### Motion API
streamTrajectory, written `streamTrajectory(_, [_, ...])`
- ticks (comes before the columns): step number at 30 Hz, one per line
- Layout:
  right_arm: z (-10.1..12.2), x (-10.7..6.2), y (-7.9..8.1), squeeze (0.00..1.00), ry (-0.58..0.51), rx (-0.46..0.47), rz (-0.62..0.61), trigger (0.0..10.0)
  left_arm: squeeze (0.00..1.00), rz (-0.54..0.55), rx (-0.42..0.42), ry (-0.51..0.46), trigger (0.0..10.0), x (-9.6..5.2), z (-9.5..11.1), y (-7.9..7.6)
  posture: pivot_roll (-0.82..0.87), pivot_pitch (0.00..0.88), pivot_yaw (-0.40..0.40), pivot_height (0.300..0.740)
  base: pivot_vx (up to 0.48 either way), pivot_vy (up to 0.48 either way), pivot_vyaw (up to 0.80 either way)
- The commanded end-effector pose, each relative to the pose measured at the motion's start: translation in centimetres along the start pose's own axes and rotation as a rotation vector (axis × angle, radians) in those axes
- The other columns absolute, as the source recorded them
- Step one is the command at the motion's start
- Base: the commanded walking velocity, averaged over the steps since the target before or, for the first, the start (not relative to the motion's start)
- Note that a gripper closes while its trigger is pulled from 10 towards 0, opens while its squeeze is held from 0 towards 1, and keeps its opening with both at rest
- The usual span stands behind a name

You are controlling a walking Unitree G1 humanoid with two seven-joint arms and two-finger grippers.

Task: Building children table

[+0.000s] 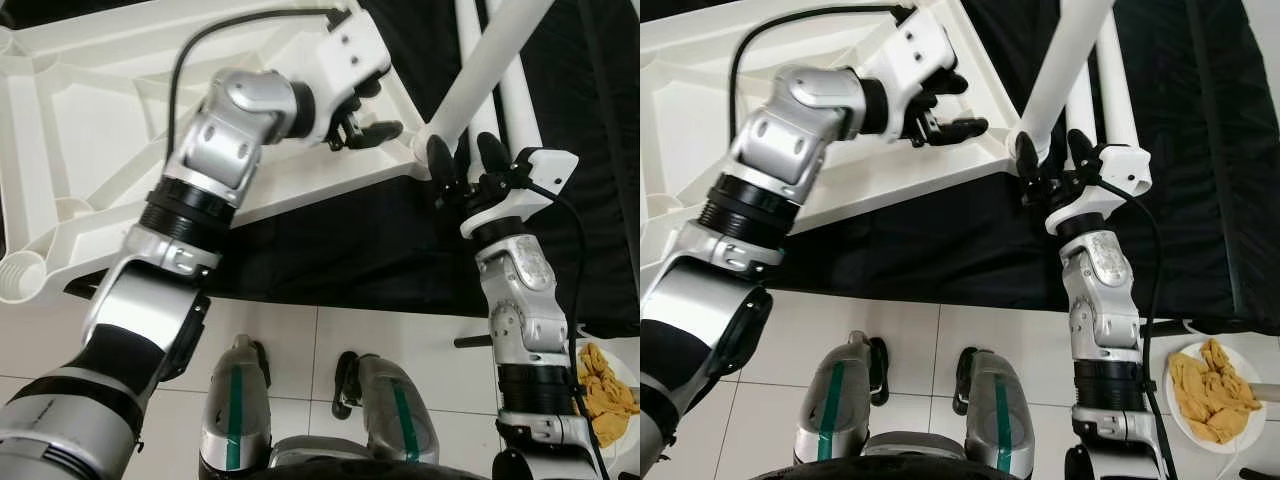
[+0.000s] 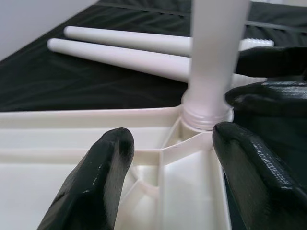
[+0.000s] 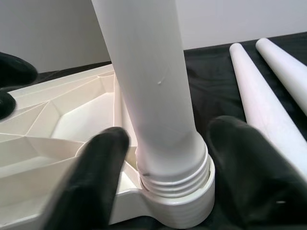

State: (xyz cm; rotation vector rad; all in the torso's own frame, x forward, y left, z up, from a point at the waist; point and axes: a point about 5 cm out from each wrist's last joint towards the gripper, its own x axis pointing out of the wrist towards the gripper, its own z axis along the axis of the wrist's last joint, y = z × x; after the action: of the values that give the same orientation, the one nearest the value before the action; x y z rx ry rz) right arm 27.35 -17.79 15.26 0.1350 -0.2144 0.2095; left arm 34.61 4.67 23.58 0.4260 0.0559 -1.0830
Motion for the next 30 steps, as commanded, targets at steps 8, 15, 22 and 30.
streamTrajectory(8, [-0.6, 0.1, -1.2, 0.00, 0.059, -0.055, 0.017, 10.0, 0.00, 0.254, -0.072, -0.013, 10.0, -2.8, -0.7, 1.5, 0.06, 0.142, -0.079, 0.740, 0.000, 0.000, 0.00])
streamTrajectory(15, [-0.1, 0.7, -1.8, 0.00, 0.052, -0.064, -0.008, 10.0, 0.00, 0.320, -0.132, -0.052, 10.0, -2.8, -1.5, -0.3, 0.07, 0.182, -0.097, 0.740, 0.000, 0.000, 0.00])
streamTrajectory(22, [0.2, 1.2, -1.9, 0.00, 0.040, -0.044, 0.000, 10.0, 0.00, 0.340, -0.190, -0.095, 10.0, -3.2, -1.1, -3.3, 0.10, 0.217, -0.092, 0.740, 0.000, 0.000, 0.00])
streamTrajectory(30, [0.9, 3.8, -2.0, 0.00, 0.023, -0.009, 0.003, 10.0, 0.00, 0.395, -0.287, -0.208, 10.0, -5.3, 0.0, -6.4, 0.14, 0.256, -0.069, 0.740, 0.000, 0.000, 0.00])
